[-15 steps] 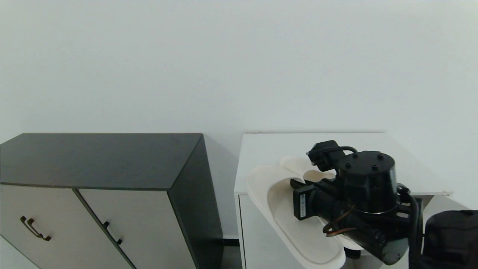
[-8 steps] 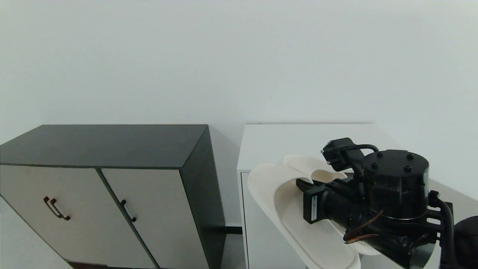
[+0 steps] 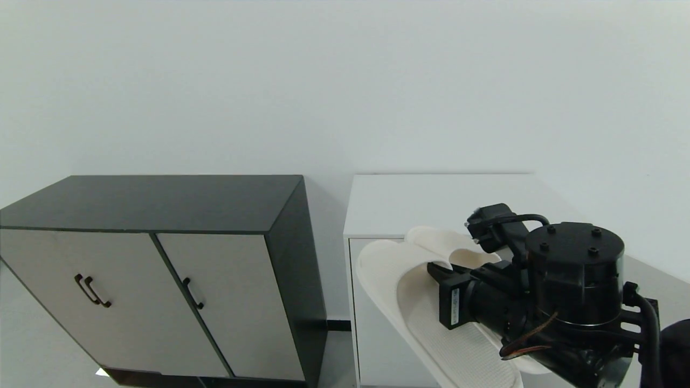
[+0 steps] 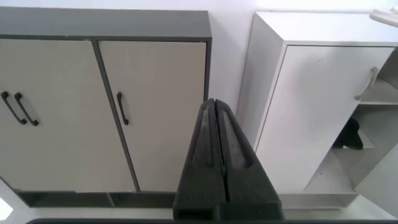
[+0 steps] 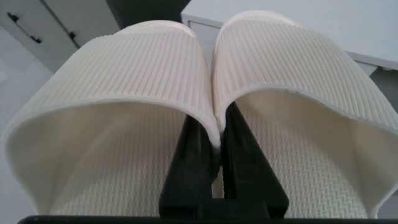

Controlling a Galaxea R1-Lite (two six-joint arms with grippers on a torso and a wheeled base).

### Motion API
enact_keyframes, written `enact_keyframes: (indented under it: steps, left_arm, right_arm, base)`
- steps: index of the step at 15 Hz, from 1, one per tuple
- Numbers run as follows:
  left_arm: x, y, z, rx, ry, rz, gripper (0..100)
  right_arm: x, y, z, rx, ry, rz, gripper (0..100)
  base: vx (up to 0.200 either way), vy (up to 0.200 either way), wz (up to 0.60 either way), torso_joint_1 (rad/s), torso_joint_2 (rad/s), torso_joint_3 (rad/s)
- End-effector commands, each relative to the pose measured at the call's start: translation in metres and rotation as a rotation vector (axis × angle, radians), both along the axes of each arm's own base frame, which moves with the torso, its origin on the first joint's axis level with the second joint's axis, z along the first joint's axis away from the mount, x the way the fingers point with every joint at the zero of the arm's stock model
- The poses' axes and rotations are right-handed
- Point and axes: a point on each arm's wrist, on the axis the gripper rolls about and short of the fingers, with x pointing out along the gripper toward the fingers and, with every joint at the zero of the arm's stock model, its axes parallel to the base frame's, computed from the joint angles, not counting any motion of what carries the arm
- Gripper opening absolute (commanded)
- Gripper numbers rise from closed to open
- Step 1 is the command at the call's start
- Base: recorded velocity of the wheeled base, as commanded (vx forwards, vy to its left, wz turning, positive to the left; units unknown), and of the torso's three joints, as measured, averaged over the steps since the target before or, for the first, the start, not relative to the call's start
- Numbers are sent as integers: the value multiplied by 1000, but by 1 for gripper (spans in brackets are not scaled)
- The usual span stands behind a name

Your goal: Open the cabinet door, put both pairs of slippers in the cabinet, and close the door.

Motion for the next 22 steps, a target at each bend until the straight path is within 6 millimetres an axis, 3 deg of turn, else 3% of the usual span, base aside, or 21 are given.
enact_keyframes:
  steps: [1, 20, 22]
  left_arm:
    - [0, 0, 0, -1, 1, 0, 0]
    - [0, 0, 0, -1, 1, 0, 0]
    - [0, 0, 0, -3, 1, 0, 0]
  right_arm:
    - [2, 2, -4, -9, 9, 2, 0]
    - [0, 1, -14, 21, -39, 5, 0]
    - [0, 0, -14, 20, -37, 7, 0]
  base:
    - [0, -200, 0, 2, 2, 7]
    - [0, -200, 0, 2, 3, 2]
    - [0, 0, 0, 0, 0, 0]
